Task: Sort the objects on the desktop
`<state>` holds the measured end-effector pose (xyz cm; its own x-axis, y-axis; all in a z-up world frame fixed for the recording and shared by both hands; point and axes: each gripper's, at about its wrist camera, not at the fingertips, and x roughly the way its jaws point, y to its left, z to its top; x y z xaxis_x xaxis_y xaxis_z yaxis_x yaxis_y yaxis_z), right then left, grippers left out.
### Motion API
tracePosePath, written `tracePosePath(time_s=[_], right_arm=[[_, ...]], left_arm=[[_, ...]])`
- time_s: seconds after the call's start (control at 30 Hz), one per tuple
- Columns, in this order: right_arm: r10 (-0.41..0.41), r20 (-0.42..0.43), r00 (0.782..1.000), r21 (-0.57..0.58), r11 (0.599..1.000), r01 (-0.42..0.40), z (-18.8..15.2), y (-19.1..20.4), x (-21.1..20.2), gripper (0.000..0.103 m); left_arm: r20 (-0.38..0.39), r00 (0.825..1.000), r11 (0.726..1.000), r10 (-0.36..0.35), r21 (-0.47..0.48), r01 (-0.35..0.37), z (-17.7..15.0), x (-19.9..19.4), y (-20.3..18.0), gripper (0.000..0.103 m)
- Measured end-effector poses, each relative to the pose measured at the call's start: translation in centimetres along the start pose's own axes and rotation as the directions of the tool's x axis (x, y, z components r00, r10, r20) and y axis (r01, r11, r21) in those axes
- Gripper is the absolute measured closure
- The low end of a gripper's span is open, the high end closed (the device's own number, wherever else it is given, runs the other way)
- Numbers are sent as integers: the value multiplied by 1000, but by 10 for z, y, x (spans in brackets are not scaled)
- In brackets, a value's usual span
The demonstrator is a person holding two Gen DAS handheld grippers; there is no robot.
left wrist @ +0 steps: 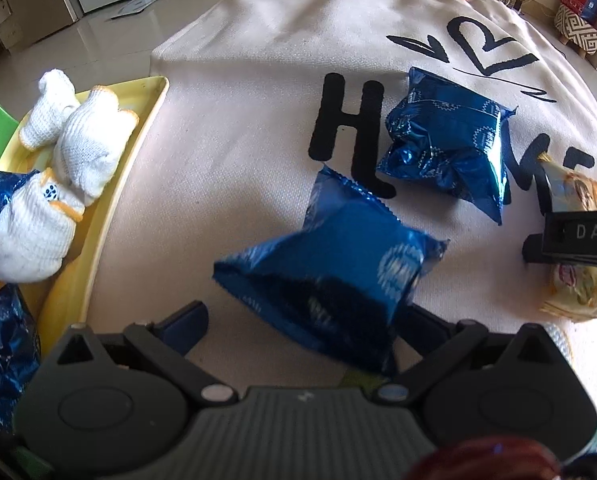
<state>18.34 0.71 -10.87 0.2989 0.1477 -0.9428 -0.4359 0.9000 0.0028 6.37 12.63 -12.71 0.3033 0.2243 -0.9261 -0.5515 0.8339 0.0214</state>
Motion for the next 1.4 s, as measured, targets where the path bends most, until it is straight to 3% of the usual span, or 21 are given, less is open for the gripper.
tracePosePath(time_s=[0.27,0.4,0.5,0.73,0.83,0.87,0.9,0.93,1.0,1.17,1.4], right_arm=[[-3,7,1000,0,1000,3,-1,-2,1,15],[-7,19,1000,12,1000,7,-1,-6,-1,25],[1,28,1000,31,1000,-2,2,-11,-2,37],[37,26,999,78,996,-39,3,-16,-4,42],[53,21,998,96,994,-55,8,-16,-5,44],[55,20,998,95,994,-57,8,-16,-5,44],[56,18,998,95,994,-57,8,-16,-5,44],[56,18,998,96,994,-57,9,-15,-4,44],[55,17,998,96,994,-57,8,-16,-5,44],[53,16,998,89,995,-54,6,-17,-8,43],[37,18,999,63,997,-38,6,-11,-7,43]], left_arm=[[-5,1000,1000,3,-10,-3,-1,-1,-1,0],[-9,1000,1000,1,-10,-1,0,-1,-2,2],[7,1000,1000,-9,-16,9,-1,-5,-1,11],[42,997,997,-61,-40,62,3,-12,3,39],[53,997,998,-58,-35,60,3,-15,3,41],[48,997,998,-56,-32,58,3,-14,2,41],[39,998,998,-58,-33,59,6,-13,1,34],[33,997,997,-64,-44,65,8,-15,3,17],[43,997,995,-67,-73,70,6,-21,5,0],[97,991,985,-88,-139,101,14,-34,13,1],[73,989,955,-130,-258,145,26,-23,27,1]])
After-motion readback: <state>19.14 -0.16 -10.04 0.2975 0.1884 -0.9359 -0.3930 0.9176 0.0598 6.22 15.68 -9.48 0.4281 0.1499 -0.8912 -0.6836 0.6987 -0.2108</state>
